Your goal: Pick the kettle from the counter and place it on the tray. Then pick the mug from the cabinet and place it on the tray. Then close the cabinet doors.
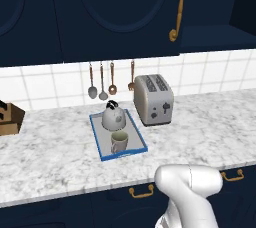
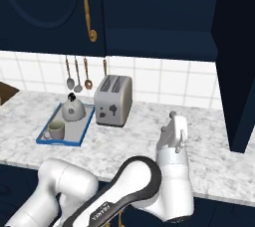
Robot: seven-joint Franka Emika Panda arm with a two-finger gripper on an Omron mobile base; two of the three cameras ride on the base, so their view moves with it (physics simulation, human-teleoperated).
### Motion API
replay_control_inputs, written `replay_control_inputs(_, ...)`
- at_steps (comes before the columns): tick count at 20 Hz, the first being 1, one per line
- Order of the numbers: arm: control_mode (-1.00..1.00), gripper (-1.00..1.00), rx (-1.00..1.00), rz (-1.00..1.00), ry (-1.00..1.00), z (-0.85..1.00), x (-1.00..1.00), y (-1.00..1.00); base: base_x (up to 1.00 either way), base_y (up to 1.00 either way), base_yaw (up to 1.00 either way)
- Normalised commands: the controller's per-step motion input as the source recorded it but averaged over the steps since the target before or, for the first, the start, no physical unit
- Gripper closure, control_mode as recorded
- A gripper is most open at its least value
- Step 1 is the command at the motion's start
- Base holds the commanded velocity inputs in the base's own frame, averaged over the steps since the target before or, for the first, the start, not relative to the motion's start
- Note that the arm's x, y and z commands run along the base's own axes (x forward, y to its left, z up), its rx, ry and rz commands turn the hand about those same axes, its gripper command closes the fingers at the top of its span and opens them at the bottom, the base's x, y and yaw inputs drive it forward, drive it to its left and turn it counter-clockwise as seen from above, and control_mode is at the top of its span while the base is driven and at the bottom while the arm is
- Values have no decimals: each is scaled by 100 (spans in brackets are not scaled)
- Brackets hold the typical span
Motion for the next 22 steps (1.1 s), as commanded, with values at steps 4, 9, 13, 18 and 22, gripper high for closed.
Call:
replay_control_inputs(4,-100,-100,6,2,-13,16,-7,-71,0,0,0)
replay_control_inputs(9,-100,-100,5,10,-1,1,0,-60,0,0,0)
replay_control_inputs(13,-100,-100,0,9,5,-8,-2,-46,0,0,0)
replay_control_inputs(18,-100,-100,2,7,4,0,0,-52,0,0,0)
replay_control_inputs(22,-100,-100,1,4,-1,35,-24,-36,0,0,0)
